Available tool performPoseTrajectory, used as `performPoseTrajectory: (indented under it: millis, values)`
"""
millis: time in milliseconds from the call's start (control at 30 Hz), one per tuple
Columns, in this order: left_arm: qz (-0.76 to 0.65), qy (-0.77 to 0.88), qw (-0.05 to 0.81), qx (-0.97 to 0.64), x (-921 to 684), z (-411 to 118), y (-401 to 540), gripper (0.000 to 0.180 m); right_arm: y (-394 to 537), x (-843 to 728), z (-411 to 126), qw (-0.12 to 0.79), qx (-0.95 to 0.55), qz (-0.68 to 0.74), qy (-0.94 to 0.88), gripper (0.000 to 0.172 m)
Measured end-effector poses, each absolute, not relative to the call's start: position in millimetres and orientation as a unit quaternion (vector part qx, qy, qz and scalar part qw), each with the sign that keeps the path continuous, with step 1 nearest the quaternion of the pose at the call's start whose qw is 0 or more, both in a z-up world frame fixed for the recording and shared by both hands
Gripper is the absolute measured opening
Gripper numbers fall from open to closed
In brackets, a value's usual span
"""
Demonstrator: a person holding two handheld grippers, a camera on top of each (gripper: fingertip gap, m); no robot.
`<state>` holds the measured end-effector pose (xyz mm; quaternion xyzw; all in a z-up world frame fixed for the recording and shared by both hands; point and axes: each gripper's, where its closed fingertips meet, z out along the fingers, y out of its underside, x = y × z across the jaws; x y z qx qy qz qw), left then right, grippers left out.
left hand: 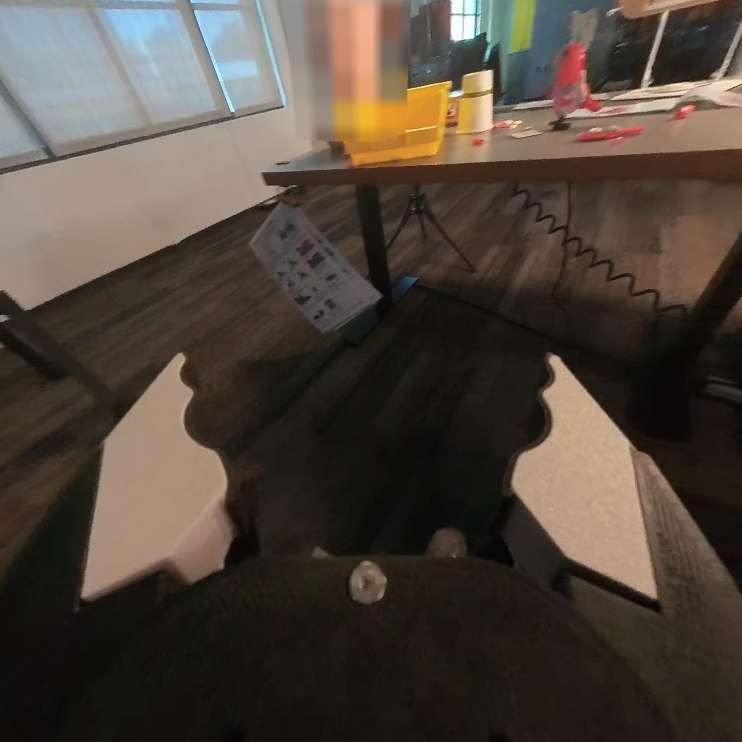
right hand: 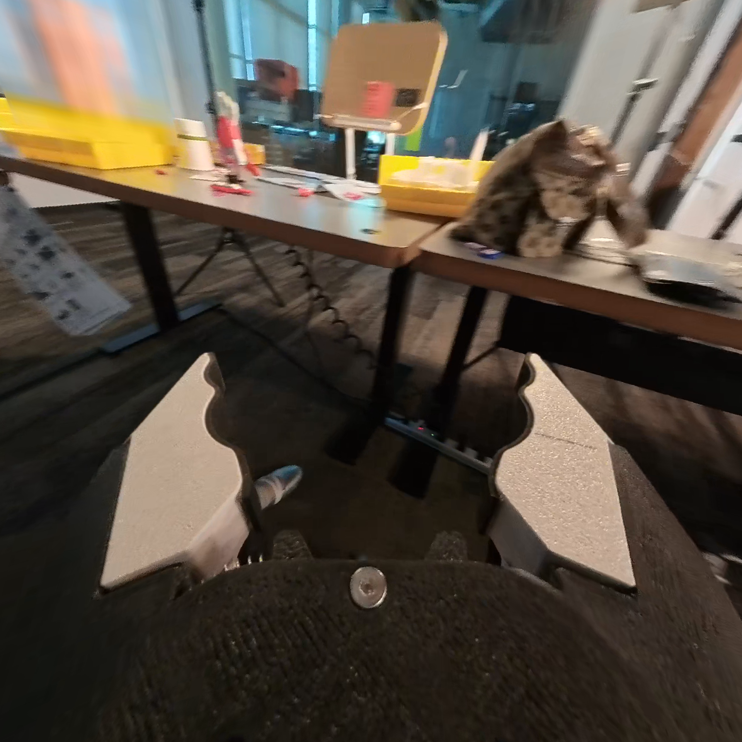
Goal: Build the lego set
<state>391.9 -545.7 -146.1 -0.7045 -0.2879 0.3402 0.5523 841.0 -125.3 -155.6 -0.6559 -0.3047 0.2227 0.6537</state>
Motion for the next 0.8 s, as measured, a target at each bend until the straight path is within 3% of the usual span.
performPoseTrajectory:
  millis: [800]
  values:
    - [0.411, -0.372, 0.417, -0.721, 377, -197, -683, 0.158, -159, 639, -218, 0.556, -0.651, 0.321, -0.406, 0.139]
